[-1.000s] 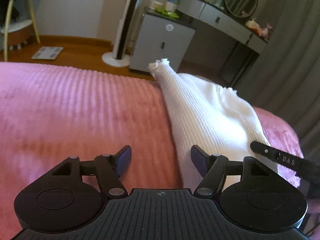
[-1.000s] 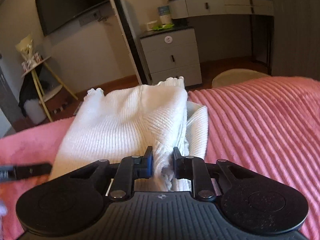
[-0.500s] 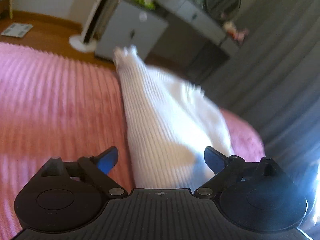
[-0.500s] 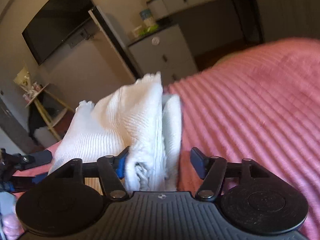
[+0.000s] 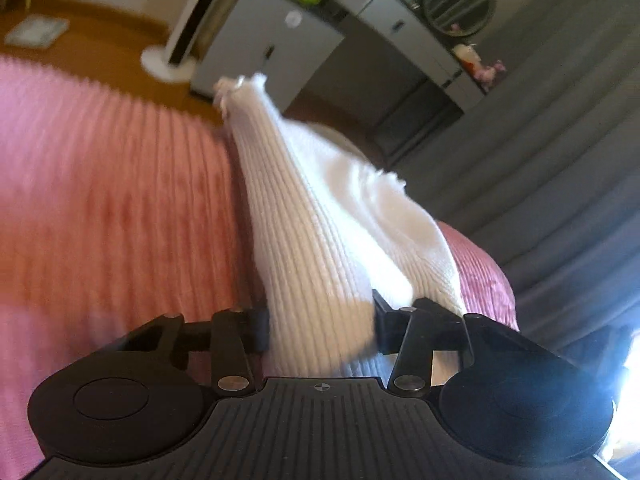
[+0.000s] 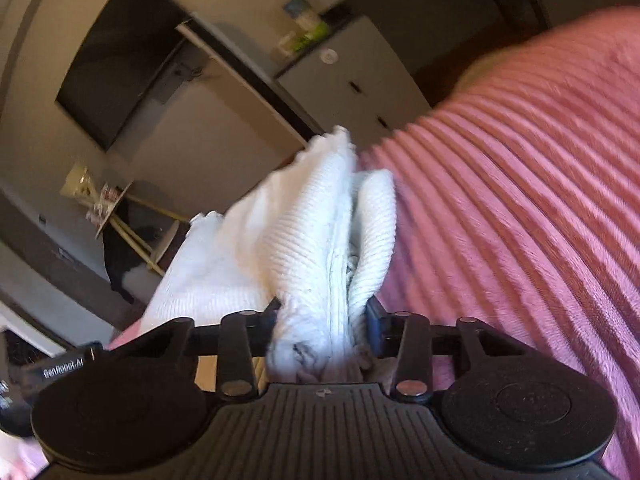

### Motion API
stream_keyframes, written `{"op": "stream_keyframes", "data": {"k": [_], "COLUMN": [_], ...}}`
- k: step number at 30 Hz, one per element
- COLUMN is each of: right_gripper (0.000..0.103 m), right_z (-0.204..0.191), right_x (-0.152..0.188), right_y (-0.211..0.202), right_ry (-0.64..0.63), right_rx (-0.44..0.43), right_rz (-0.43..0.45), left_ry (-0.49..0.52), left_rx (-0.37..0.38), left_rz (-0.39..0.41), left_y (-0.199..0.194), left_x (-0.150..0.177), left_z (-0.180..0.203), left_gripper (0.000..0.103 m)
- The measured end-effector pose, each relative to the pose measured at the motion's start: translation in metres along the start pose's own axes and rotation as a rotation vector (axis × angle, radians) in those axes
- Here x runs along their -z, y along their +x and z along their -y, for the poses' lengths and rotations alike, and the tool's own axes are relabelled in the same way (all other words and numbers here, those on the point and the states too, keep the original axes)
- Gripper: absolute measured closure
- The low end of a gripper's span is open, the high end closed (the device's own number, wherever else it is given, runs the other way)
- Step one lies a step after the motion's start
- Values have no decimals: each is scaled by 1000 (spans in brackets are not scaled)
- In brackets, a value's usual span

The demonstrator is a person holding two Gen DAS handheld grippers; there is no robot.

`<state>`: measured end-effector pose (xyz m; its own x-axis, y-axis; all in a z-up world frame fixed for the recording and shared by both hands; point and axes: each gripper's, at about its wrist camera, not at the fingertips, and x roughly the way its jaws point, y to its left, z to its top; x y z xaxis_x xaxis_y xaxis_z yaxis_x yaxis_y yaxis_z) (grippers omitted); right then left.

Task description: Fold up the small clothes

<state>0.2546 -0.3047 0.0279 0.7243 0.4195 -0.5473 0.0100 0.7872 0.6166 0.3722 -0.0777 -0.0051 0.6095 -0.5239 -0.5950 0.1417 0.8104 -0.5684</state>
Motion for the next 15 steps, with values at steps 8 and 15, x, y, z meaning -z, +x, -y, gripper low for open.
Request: {"op": "stream_keyframes", "data": {"k": [8, 15], "right_gripper": [67, 52], "right_z": [-73, -106], "right_x": [51, 110], "right_y": [-23, -19], "right_ry": [-128, -128], "right_rx": [-104, -43], "right_rz": [-38, -90], "left_ry": [142, 125], "left_rx": [-110, -315], "left_rz": [88, 52], "left_y": [-107, -140], "left_x": [38, 88], "left_z": [-7, -38], "left_gripper": [53, 39]}}
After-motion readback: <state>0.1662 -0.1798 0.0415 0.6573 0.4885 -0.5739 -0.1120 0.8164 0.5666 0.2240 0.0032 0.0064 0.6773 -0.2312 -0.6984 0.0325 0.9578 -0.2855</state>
